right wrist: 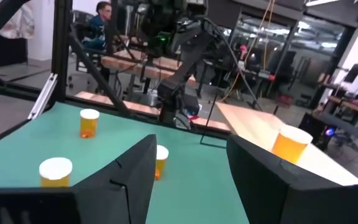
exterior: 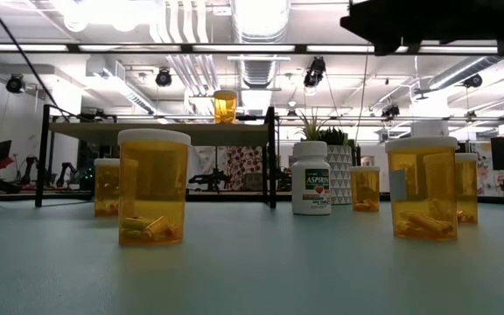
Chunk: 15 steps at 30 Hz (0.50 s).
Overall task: Pick and place medicine bottles onto shelf by color
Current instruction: Put the orange pill bottle on the shelf
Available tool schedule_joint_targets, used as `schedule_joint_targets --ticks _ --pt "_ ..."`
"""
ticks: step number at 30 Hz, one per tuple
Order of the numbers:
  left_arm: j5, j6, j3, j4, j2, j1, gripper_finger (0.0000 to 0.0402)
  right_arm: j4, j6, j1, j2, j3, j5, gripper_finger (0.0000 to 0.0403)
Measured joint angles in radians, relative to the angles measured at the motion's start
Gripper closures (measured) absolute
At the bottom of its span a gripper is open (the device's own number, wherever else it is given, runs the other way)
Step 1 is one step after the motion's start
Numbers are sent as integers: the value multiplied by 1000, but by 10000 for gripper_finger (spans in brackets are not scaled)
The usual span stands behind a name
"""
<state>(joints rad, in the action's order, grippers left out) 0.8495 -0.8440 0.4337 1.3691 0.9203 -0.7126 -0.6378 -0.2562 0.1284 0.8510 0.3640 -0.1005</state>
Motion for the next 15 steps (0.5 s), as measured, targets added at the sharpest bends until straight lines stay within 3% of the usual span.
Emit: schedule_joint_targets --ticks 5,9,11,15 --pt "128 29 148 -124 133 103 396 6 -32 0 -65 -30 0 216" --pt "145 178 291 -464 188 183 401 36 -52 0 -120 -41 0 216" --pt "84 303 376 -710 201 228 401 76 -57 0 -142 -41 0 216" --pt "-212 591 563 -1181 227 346 401 128 -61 0 -175 -42 0 216"
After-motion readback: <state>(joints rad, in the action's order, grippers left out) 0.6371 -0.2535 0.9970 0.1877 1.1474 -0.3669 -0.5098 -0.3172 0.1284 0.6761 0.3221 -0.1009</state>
